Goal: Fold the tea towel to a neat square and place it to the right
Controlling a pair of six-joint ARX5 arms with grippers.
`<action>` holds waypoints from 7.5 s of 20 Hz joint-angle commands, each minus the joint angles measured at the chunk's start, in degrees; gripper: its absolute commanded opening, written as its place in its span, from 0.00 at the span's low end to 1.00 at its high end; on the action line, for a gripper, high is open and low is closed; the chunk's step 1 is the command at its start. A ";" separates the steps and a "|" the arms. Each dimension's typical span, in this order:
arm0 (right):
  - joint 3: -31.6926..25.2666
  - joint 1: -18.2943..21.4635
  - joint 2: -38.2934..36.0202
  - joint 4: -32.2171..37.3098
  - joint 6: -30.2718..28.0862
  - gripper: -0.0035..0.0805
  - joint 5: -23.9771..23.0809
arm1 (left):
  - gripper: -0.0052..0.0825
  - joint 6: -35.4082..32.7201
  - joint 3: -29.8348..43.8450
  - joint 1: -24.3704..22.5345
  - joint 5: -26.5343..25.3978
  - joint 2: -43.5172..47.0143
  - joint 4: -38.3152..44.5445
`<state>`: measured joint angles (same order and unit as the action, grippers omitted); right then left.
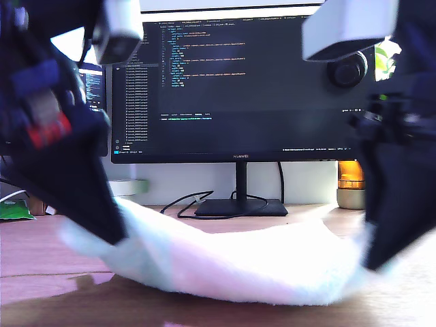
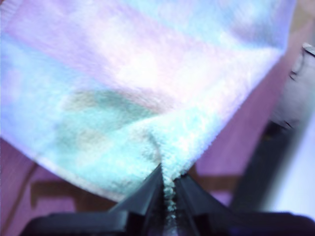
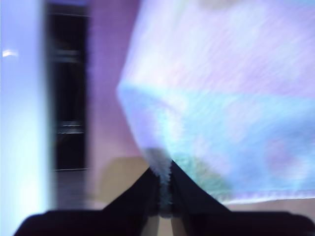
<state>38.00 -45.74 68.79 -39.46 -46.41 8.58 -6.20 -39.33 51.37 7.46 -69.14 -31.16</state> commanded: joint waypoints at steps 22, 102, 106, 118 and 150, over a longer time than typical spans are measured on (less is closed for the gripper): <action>2.01 6.21 -0.37 -2.14 6.12 0.03 8.68 | 0.04 -6.43 -0.55 -6.27 5.95 -0.59 -5.90; 16.11 15.76 24.44 1.42 3.21 0.03 10.95 | 0.04 -4.17 -3.13 -18.64 14.69 -15.10 9.11; 16.11 15.80 26.84 1.92 0.90 0.03 9.22 | 0.04 -5.81 -3.13 -18.64 12.28 -19.58 10.14; 16.11 12.81 27.41 -8.02 5.64 0.03 8.07 | 0.04 -7.45 -5.84 -18.62 5.11 -29.38 17.73; 16.11 -1.51 34.03 3.96 15.12 0.03 9.97 | 0.04 -22.77 -18.88 -18.62 8.72 -42.75 25.18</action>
<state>56.80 -45.60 98.74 -35.90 -31.33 18.87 -28.71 -60.20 32.95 16.60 -107.79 -5.15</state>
